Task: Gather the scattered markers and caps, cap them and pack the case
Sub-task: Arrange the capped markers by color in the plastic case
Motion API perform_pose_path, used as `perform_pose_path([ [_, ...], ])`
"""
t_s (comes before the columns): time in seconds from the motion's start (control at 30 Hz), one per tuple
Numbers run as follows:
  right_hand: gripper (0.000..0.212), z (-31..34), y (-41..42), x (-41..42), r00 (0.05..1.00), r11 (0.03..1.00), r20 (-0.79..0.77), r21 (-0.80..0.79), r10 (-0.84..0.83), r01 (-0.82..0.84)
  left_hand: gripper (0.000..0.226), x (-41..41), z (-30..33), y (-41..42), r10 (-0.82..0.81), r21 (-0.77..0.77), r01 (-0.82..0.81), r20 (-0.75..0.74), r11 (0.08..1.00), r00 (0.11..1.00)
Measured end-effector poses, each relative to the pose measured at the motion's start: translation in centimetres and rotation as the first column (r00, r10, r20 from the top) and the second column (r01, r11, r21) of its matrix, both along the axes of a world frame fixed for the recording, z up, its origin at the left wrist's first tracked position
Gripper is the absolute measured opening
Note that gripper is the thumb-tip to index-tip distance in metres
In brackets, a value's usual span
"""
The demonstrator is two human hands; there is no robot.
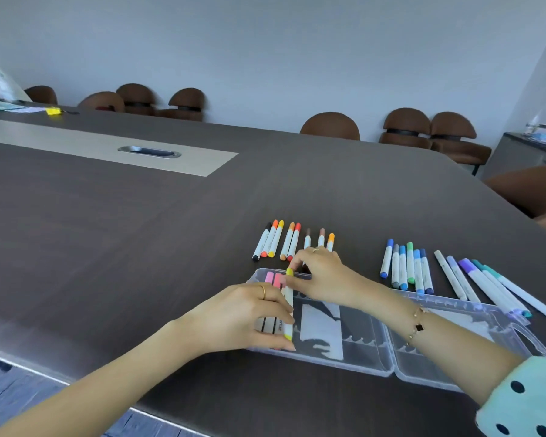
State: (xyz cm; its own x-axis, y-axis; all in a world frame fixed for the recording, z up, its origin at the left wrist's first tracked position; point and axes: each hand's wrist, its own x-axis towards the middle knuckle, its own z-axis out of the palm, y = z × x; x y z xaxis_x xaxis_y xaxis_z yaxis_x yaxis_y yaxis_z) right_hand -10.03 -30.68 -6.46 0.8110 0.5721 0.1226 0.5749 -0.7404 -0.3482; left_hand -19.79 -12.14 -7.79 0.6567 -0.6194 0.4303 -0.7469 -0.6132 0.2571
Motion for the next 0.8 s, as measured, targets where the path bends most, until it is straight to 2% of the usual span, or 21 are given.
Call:
perform_pose_path([
  [0.13, 0.037, -0.2, -0.2, -0.6, 0.998, 0.997, 0.059, -0.072, 0.001, 0.003, 0.033, -0.2, -0.2, -0.1, 0.001, 0.007, -0.001, 0.020, 1.000, 1.000],
  [0.33, 0.035, 0.0, -0.9, -0.7, 0.999, 0.999, 0.033, -0.050, -0.012, 0.014, 0.036, -0.3, -0.7, -0.4, 0.025, -0.069, -0.027, -0.035, 0.997, 0.999],
  [0.6, 0.038, -0.5, -1.0, -0.8, 1.000, 0.999, 0.007, -0.041, -0.004, 0.005, 0.031, 0.4, -0.2, 0.0, -0.028, 0.012, 0.028, -0.005, 1.000, 1.000],
  [0.8, 0.048, -0.6, -1.4, -1.3, 0.980, 0.982, 0.183, -0.182, 0.083, -0.049, 0.028, 0.6, -0.2, -0.3, -0.050, 0.049, 0.050, -0.006, 0.998, 0.999],
])
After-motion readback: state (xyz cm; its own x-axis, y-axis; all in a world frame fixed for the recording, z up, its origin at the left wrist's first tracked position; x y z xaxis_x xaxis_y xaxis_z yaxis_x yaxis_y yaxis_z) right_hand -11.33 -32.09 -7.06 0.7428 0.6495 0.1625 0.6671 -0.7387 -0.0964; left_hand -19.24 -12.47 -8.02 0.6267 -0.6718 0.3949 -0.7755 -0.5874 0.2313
